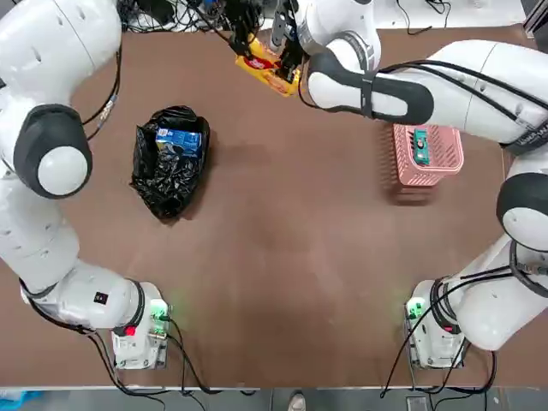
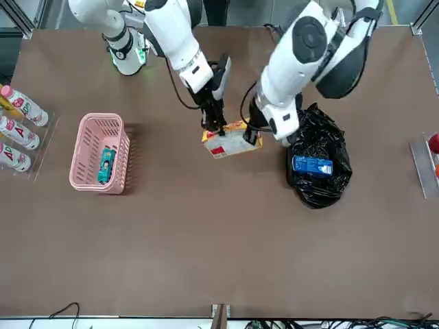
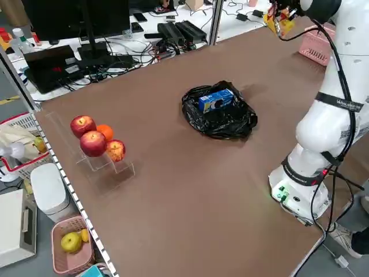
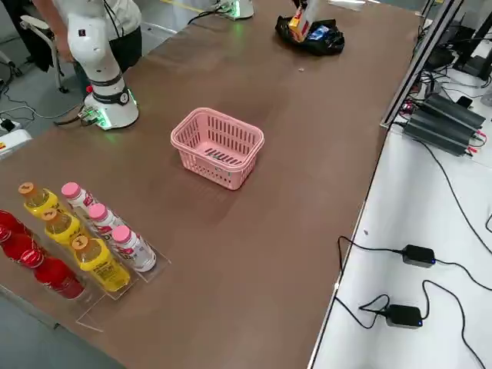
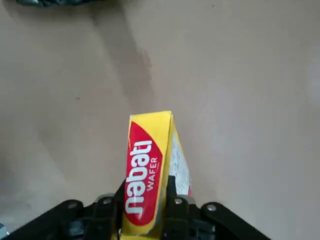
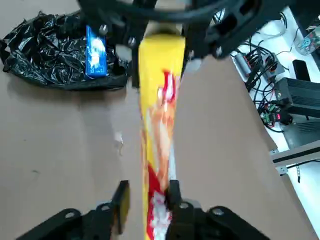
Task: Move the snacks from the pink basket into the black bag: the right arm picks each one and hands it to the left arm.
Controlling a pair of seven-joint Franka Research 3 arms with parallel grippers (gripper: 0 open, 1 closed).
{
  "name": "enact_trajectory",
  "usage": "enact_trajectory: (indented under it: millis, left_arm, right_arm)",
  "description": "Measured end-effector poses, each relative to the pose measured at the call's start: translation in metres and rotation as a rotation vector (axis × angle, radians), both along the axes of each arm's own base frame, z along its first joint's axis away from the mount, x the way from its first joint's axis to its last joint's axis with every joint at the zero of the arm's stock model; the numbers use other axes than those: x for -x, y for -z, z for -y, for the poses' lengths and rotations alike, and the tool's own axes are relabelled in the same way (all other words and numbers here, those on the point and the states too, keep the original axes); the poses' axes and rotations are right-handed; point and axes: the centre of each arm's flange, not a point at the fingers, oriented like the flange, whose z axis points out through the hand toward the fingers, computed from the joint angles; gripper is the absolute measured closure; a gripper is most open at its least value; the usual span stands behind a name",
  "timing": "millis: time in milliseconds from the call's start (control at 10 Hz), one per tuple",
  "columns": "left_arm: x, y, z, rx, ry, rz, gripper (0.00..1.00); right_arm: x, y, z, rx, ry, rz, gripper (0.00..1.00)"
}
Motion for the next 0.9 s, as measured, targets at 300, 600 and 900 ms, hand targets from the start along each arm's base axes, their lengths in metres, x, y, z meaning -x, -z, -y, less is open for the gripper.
enact_trajectory:
  millis: [300,600,900]
  left_arm:
    - [-0.002,0.006,-0.038,-0.076,0.099,-0.09,0.71]
    - [-0.03,0.031,-0.135,-0.105,0.177,-0.188,0.71]
    - [-0.038,0.058,-0.262,-0.041,0.158,-0.247,0.71]
  right_arm:
    - [0.0,0.0,0.0,0.001,0.0,-0.002,0.13]
    - [-0.015,0.007,0.018,0.003,0.069,-0.058,0.0]
    - [-0.082,0.027,0.129,-0.052,0.329,-0.309,0.0]
